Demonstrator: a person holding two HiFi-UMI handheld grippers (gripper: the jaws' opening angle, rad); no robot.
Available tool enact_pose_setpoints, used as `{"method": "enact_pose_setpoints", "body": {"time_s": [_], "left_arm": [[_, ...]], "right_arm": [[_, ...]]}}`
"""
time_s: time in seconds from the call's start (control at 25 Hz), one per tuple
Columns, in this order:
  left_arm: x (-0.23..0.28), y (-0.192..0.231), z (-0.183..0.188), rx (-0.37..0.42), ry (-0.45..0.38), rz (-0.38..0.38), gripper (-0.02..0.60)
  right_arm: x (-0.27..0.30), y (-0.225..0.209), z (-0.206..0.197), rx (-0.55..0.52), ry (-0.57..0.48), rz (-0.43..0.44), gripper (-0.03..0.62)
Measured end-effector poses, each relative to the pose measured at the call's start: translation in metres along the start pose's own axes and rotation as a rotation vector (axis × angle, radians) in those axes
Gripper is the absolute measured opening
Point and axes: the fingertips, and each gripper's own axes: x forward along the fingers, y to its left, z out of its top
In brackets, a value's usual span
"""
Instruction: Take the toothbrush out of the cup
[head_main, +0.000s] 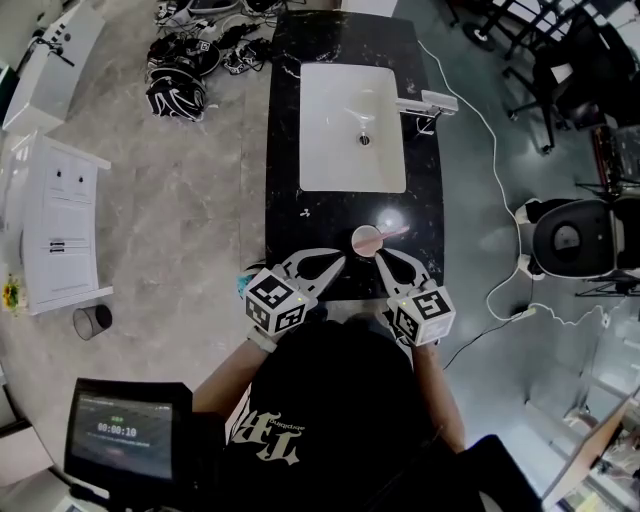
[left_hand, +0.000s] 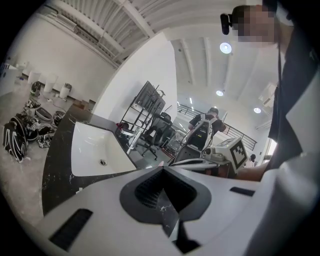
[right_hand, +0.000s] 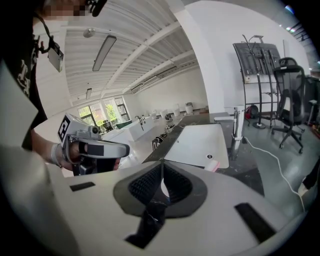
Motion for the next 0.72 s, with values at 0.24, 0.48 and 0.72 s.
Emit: {"method": "enact_pose_setpoints", "body": {"time_s": [0.24,0.48,0.72], "left_arm": [[-0.002,0.022,0.013,0.011,-0.009,0.000,0.005],[0.004,0.031,0.020,-0.002,-0.033,0.038,0.005],[0.024,0.012,0.020,0.006,-0.027,0.088,0.005]], "right_arm": [[0.002,0.008,-0.003,0.022,0.016,-0.020,-0.012],[-0.005,-0.004,-0.002,0.012,-0.001,-0.019,-0.012],[-0.015,-0.030,-0.007,0.030,-0.003,0.031,-0.011]]}}
